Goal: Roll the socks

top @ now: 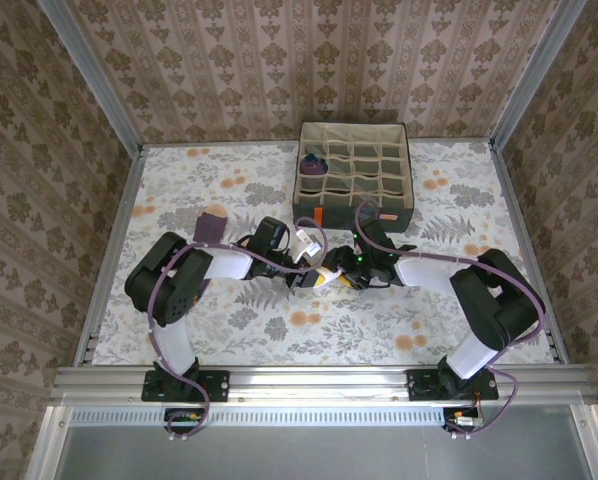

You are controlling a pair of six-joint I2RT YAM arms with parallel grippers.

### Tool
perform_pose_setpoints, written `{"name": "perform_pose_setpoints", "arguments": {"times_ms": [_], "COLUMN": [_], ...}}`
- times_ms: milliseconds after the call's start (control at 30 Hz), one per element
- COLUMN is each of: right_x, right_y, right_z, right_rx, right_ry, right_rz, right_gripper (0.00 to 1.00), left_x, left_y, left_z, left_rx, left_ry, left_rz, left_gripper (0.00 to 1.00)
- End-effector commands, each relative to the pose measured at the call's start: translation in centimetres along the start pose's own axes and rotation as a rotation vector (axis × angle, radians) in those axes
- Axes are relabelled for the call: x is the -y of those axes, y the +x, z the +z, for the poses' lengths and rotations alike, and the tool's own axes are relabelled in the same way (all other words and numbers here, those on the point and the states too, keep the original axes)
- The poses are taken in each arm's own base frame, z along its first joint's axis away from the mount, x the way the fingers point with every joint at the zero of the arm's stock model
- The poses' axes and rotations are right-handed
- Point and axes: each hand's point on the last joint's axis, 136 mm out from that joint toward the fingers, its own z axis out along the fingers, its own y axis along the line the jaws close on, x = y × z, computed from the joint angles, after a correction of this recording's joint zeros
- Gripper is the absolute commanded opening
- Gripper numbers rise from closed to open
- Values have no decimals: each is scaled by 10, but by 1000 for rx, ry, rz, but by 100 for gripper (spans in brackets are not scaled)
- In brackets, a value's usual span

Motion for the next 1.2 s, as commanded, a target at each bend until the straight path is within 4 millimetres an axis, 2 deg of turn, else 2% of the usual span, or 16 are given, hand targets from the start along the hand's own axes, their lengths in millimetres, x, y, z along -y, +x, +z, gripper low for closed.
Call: {"name": "perform_pose_setpoints", "arguments": {"times_ms": [0, 200, 400, 700, 767, 900, 967, 1067, 1133, 1167], "right_x": [0, 6, 1, 2, 0, -6, -10, -18, -23, -28], "right_y": [-6, -8, -12, -12, -12, -12, -13, -17, -20, -22], "right_z": [3, 15, 29, 39, 40, 40, 36, 27, 19, 13], "right_rx": [28, 25, 2, -7, -5, 8, 24, 53, 78, 94], "right_ry": [25, 34, 14, -6, -27, -94, -119, -138, -135, -138], "right_rz": [28, 55, 81, 71, 62, 30, 6, -63, -120, -160], "right_gripper": [63, 65, 66, 63, 57, 25, 13, 2, 0, 0], "left_x": [-6, 0, 6, 13, 13, 12, 11, 9, 10, 11], "left_y": [34, 35, 39, 32, 30, 32, 31, 28, 22, 18], "left_z": [7, 8, 7, 5, 5, 3, 1, -5, -12, -17], "left_rx": [-92, -93, -101, -63, -55, -57, -52, -36, -17, -3], "left_ry": [13, 58, 108, 216, 227, 217, 198, 147, 113, 96], "left_rz": [-132, -132, -144, -197, -203, -205, -191, -149, -104, -78], "left_gripper": [0, 0, 0, 0, 0, 0, 1, 24, 39, 88]}}
